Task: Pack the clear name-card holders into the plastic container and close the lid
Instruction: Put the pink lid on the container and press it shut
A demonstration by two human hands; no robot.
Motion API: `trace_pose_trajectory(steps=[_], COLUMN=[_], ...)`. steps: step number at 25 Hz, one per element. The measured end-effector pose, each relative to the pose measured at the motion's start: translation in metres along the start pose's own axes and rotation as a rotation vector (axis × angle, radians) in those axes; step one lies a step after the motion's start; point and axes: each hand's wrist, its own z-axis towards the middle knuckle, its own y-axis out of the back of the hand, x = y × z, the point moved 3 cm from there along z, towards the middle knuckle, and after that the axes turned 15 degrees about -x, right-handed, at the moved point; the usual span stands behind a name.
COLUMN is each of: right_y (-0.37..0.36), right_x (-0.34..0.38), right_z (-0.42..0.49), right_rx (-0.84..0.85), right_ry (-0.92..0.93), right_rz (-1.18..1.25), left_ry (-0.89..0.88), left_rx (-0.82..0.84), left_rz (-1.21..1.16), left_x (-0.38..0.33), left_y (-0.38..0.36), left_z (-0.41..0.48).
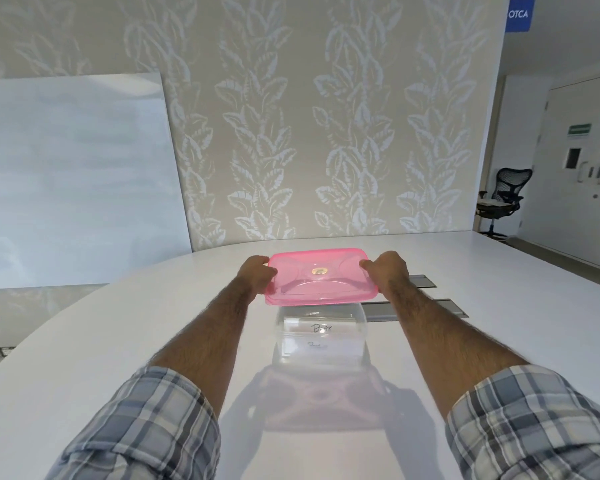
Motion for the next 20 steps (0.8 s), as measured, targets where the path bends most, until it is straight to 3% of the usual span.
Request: trace_pose_trajectory(steps=[9,20], right_y=[-0.036,-0.066], right_x=[-0.005,-0.037], right_z=[-0.027,-0.015], right_rx=[-0.019,0.128], right_ry=[-0.062,-0.133], right_rz=[-0.147,-0.264], left_ry=[-0.139,-0.104], left_rx=[0.117,0.145], left_rz=[0.142,0.31], left_x=[0.033,0.07], left_y=[-0.008,-0.055], left_z=[0.038,0.044])
